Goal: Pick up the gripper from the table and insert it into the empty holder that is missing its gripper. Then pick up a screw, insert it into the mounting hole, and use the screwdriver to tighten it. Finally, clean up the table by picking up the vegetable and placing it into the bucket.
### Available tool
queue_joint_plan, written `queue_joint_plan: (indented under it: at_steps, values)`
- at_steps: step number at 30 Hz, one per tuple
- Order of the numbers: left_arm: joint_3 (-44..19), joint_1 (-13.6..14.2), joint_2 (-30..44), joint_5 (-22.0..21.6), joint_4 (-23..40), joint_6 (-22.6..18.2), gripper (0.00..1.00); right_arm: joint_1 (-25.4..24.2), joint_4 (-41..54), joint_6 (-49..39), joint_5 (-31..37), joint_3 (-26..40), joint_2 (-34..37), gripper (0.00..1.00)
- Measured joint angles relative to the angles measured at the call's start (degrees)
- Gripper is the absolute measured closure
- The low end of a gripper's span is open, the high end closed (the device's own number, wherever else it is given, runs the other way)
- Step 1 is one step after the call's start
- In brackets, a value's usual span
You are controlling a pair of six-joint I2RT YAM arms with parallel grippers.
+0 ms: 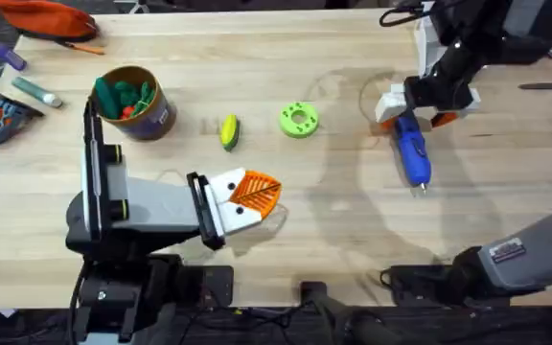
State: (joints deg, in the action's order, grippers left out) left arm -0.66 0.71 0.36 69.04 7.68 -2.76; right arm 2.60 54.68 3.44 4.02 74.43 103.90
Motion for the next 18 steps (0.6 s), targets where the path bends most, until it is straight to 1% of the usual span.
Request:
queue_joint_plan:
  at_steps: [7,18]
  values:
    - [-0.01,0.0,0.0,0.0,0.0,0.0,0.988,1.61,-1.77,1.52,0.0,-2.45,0.0,0.06]
    - [-0.01,0.0,0.0,0.0,0.0,0.0,0.988,1.71,-3.93,2.8,0.06,-4.66,-0.02,0.07]
